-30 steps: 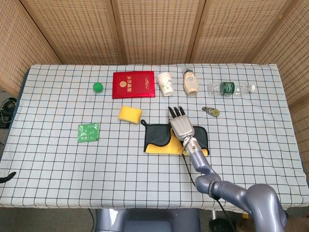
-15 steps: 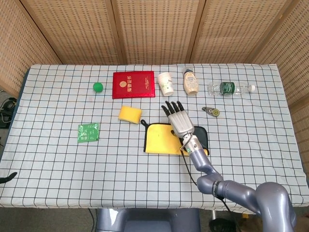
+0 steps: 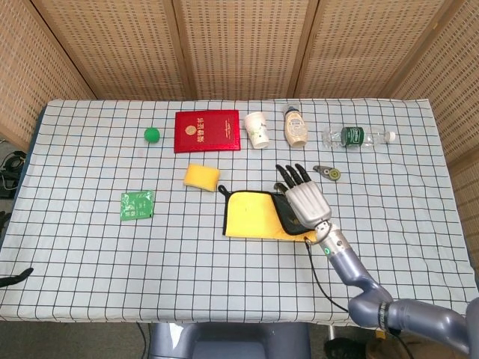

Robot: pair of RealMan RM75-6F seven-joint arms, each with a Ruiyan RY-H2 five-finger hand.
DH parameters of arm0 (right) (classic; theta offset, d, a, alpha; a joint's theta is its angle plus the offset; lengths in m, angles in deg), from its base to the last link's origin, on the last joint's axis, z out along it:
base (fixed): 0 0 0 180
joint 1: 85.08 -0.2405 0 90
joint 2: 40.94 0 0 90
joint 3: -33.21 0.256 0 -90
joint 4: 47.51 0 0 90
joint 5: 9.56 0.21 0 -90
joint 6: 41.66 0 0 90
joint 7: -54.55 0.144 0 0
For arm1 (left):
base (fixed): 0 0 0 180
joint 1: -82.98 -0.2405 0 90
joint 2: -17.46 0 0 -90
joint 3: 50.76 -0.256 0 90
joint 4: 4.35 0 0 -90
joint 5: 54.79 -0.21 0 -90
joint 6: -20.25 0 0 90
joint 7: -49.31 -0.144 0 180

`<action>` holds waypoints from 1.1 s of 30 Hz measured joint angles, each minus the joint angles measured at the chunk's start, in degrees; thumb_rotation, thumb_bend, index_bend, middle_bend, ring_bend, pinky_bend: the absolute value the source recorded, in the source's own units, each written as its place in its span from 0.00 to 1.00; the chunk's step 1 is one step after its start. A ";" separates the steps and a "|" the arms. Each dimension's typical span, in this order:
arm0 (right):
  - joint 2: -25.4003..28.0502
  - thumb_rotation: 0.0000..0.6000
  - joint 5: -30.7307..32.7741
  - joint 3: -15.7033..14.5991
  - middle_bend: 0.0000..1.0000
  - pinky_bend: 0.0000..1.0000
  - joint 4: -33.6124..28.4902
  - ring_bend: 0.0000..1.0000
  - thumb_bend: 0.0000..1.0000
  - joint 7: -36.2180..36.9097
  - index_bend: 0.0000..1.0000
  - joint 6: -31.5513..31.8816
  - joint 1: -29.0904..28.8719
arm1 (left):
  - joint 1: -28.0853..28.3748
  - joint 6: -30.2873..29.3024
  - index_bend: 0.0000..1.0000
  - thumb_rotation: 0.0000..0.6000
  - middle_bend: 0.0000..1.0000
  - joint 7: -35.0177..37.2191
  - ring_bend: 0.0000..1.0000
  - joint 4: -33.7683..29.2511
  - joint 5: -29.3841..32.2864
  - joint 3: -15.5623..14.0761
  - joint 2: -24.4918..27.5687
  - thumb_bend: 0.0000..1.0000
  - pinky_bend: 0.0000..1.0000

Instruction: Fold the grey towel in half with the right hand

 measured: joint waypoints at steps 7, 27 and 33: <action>3.45 1.00 -9.98 -7.11 0.00 0.00 -0.89 0.00 0.38 3.23 0.43 2.01 3.30 | -0.19 -0.72 0.00 1.00 0.00 -1.02 0.00 -0.50 -0.77 -0.32 -0.29 0.00 0.00; -3.13 1.00 -23.08 -12.49 0.00 0.00 17.43 0.00 0.45 8.11 0.47 6.50 4.92 | -0.01 -0.53 0.00 1.00 0.00 -2.42 0.00 -0.73 -0.09 -0.30 -0.84 0.00 0.00; -5.29 1.00 -24.16 -12.64 0.00 0.00 21.64 0.00 0.52 8.06 0.50 6.87 4.89 | 0.02 -0.46 0.00 1.00 0.00 -2.31 0.00 -0.63 0.04 -0.27 -0.84 0.00 0.00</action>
